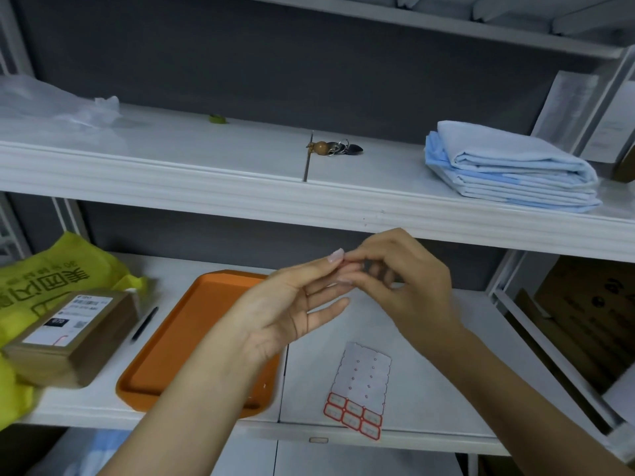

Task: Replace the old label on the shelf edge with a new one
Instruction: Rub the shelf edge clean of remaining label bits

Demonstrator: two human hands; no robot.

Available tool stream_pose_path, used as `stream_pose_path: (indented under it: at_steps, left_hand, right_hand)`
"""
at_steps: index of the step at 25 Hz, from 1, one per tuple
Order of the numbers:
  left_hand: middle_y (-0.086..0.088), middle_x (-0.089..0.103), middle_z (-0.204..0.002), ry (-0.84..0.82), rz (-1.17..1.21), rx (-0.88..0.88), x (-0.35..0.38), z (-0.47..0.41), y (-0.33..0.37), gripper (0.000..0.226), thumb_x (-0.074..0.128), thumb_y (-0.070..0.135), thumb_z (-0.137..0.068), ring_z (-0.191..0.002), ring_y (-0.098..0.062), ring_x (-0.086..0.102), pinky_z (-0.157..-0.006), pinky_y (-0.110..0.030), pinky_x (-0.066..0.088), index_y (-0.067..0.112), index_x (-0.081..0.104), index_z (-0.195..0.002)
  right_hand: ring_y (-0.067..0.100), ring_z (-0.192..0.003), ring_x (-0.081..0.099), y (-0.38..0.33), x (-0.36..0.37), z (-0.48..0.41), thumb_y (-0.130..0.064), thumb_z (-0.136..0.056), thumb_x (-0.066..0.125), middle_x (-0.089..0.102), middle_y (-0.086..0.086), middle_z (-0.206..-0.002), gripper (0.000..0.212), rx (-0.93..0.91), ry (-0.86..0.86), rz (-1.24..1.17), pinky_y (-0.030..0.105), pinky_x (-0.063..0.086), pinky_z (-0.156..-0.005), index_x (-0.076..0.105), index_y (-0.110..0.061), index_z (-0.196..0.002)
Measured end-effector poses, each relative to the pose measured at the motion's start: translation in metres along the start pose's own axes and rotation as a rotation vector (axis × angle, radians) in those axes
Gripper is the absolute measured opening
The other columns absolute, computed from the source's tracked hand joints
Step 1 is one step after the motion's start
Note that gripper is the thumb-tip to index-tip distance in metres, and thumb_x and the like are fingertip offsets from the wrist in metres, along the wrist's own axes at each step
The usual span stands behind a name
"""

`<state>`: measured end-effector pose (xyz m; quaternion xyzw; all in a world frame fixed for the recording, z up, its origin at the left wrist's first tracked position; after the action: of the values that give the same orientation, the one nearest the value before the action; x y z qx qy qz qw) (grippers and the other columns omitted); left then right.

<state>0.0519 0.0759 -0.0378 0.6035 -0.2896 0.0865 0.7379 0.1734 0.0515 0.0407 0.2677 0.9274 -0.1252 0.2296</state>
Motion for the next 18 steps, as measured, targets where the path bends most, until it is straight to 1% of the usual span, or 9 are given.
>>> stream_pose_path:
  at_steps: [2, 3, 4, 6, 8, 11, 13, 15, 18]
  left_hand:
    - [-0.005, 0.076, -0.103, 0.031, -0.002, 0.017, -0.007, 0.001, 0.001, 0.025, 0.080, 0.030, -0.065, -0.092, -0.012, 0.073, -0.063, -0.022, 0.058, 0.018, 0.081, -0.087]
    - [-0.004, 0.076, -0.103, 0.045, -0.022, 0.033, -0.010, 0.001, 0.002, 0.024, 0.080, 0.032, -0.064, -0.092, -0.012, 0.073, -0.063, -0.022, 0.058, 0.020, 0.081, -0.085]
    - [-0.003, 0.076, -0.103, 0.052, -0.043, 0.046, -0.012, 0.001, 0.004, 0.024, 0.080, 0.034, -0.062, -0.092, -0.011, 0.073, -0.063, -0.022, 0.058, 0.022, 0.082, -0.084]
    - [-0.001, 0.076, -0.102, 0.054, -0.079, 0.060, -0.012, 0.001, 0.006, 0.026, 0.082, 0.039, -0.059, -0.089, -0.009, 0.073, -0.061, -0.021, 0.056, 0.025, 0.081, -0.082]
    - [0.001, 0.077, -0.100, 0.055, -0.116, 0.067, -0.011, 0.000, 0.006, 0.030, 0.083, 0.043, -0.056, -0.086, -0.007, 0.073, -0.059, -0.020, 0.055, 0.026, 0.081, -0.080]
    - [0.001, 0.077, -0.097, 0.070, -0.149, 0.082, -0.010, -0.004, 0.007, 0.034, 0.085, 0.047, -0.052, -0.083, -0.007, 0.073, -0.058, -0.020, 0.054, 0.026, 0.081, -0.078]
    - [0.002, 0.077, -0.096, 0.079, -0.164, 0.091, -0.010, -0.006, 0.008, 0.035, 0.086, 0.049, -0.052, -0.082, -0.007, 0.073, -0.058, -0.020, 0.054, 0.026, 0.080, -0.078]
    - [0.003, 0.077, -0.097, 0.078, -0.178, 0.100, -0.009, -0.007, 0.008, 0.035, 0.086, 0.050, -0.052, -0.081, -0.006, 0.073, -0.058, -0.020, 0.054, 0.027, 0.080, -0.079]
    - [0.003, 0.077, -0.097, 0.088, -0.189, 0.111, -0.008, -0.008, 0.007, 0.036, 0.085, 0.051, -0.053, -0.081, -0.006, 0.073, -0.058, -0.021, 0.054, 0.026, 0.080, -0.079]
  right_hand:
    - [0.020, -0.099, 0.058, 0.000, -0.010, -0.006, -0.042, -0.082, 0.071, 0.067, 0.008, -0.105, 0.037, -0.049, 0.088, 0.216, 0.041, 0.047, -0.083, 0.072, -0.011, -0.102]
    - [0.021, -0.108, 0.053, 0.004, -0.018, -0.010, -0.049, -0.081, 0.069, 0.064, 0.008, -0.112, 0.045, -0.004, 0.164, 0.291, 0.041, 0.040, -0.092, 0.070, -0.014, -0.108]
    - [0.020, -0.114, 0.047, 0.009, -0.025, -0.015, -0.055, -0.078, 0.068, 0.061, 0.007, -0.117, 0.052, 0.081, 0.218, 0.324, 0.039, 0.032, -0.096, 0.067, -0.017, -0.113]
    - [0.017, -0.119, 0.036, 0.022, -0.026, -0.023, -0.064, -0.073, 0.067, 0.054, 0.002, -0.122, 0.062, 0.283, 0.211, 0.341, 0.034, 0.021, -0.098, 0.060, -0.025, -0.120]
    - [0.013, -0.119, 0.031, 0.031, -0.020, -0.028, -0.067, -0.067, 0.067, 0.050, -0.005, -0.118, 0.064, 0.401, 0.157, 0.370, 0.029, 0.015, -0.095, 0.059, -0.030, -0.119]
    - [0.006, -0.108, 0.029, 0.036, -0.024, -0.032, -0.060, -0.067, 0.073, 0.041, -0.013, -0.106, 0.054, 0.400, 0.147, 0.343, 0.021, 0.011, -0.084, 0.063, -0.032, -0.112]
    - [0.002, -0.106, 0.028, 0.041, -0.027, -0.032, -0.051, -0.072, 0.075, 0.044, -0.015, -0.104, 0.045, 0.389, 0.111, 0.268, 0.018, 0.012, -0.081, 0.065, -0.035, -0.113]
    - [0.001, -0.107, 0.030, 0.044, -0.030, -0.033, -0.045, -0.076, 0.074, 0.047, -0.017, -0.104, 0.041, 0.372, 0.071, 0.221, 0.019, 0.014, -0.084, 0.063, -0.040, -0.115]
    - [-0.002, -0.105, 0.034, 0.041, -0.037, -0.033, -0.042, -0.080, 0.070, 0.051, -0.025, -0.103, 0.038, 0.325, 0.052, 0.184, 0.030, 0.024, -0.090, 0.058, -0.045, -0.115]
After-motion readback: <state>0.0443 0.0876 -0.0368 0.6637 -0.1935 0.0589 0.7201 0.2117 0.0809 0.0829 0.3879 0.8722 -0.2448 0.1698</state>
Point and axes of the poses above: each hand's wrist, its own z-axis away from the middle knuckle, its own x-axis out of the palm, y = z × x, the point moved 8 cm from there along -z, towards the middle knuckle
